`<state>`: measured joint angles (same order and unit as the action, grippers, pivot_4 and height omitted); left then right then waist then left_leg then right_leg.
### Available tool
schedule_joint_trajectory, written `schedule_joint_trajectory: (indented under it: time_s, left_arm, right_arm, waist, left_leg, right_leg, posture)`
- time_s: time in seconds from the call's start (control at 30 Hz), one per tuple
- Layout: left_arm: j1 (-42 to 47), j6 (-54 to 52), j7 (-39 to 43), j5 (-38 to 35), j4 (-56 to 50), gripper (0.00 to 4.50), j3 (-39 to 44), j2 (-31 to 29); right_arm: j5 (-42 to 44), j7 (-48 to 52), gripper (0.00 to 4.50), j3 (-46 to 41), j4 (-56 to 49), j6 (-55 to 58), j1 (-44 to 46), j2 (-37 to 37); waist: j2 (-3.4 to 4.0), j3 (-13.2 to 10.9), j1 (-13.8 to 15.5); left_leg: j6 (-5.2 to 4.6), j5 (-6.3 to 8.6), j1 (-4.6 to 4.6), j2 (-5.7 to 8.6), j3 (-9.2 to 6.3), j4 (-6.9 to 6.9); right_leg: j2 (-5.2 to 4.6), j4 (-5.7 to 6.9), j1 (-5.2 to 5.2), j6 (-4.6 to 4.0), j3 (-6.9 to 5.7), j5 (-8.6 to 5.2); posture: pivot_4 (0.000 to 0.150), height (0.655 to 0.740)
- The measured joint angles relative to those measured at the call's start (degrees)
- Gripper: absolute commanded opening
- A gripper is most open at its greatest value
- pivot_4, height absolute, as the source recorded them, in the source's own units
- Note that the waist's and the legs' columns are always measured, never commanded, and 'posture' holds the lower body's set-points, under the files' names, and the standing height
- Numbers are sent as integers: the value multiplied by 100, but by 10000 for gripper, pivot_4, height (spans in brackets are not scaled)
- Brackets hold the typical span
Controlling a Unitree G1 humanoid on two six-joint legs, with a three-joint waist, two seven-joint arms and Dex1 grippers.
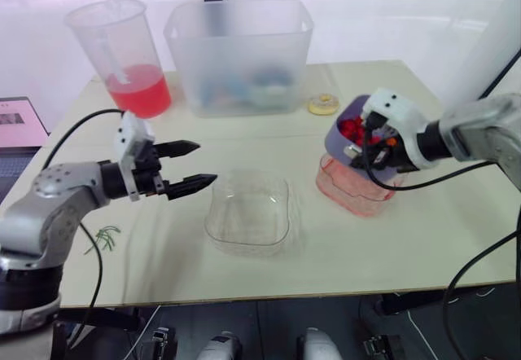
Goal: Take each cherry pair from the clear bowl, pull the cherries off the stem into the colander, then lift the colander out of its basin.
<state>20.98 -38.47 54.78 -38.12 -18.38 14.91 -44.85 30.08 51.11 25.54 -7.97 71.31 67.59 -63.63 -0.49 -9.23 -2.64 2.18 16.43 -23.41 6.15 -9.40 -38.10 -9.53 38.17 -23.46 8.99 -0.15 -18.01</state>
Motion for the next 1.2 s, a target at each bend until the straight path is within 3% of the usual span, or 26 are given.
schedule_joint_trajectory:
  time_s: [0.23,0.4,0.53,0.77,0.97,1.2]
  left_arm:
    - [-1111,-106,-557,-155,-770,45000,736,10]
    - [-1866,-226,-999,-367,-1356,45000,1243,75]
    - [-2431,-308,-1274,-545,-1782,45000,1657,136]
    - [-2793,-531,-1660,-911,-2240,45000,2122,-2]
    - [-2935,-618,-1879,-1147,-2371,45000,2313,-26]
    - [-2946,-624,-1991,-1244,-2255,45000,2419,-169]
  right_arm:
    - [-2095,1825,2390,1613,2924,-3175,1411,1721]
    - [-3021,2342,2390,1845,5109,-4942,1814,2962]
    - [-3449,2568,2390,1782,6278,-5827,1870,3568]
    - [-3996,2752,2390,1430,7362,-6548,1876,4308]
    - [-4333,2786,2390,1179,7705,-6697,1876,4492]
    - [-4463,3009,35874,749,7733,-6620,1903,4502]
  waist:
    - [0,0,-69]
    - [0,0,-112]
    - [0,0,-143]
    - [4,-1,-144]
    - [5,-1,-154]
    - [7,-1,-143]
  left_leg:
    - [1,0,-1,1,-4,2]
    - [2,0,-3,2,-18,3]
    - [5,-2,-3,2,-20,7]
    - [9,-4,-2,1,-22,10]
    - [9,-4,-1,1,-23,11]
    - [10,-4,-1,2,-23,11]
  right_leg:
    - [0,0,-2,0,1,0]
    - [1,0,-3,-1,-1,0]
    - [3,0,-4,-1,0,0]
    - [5,0,-4,-2,1,0]
    - [5,1,-5,-2,1,0]
    - [5,1,-5,-3,2,0]
  posture:
    - [1500,7400]
    - [1500,7400]
    - [1500,7400]
    - [1500,7400]
    - [1500,7400]
    - [1500,7400]
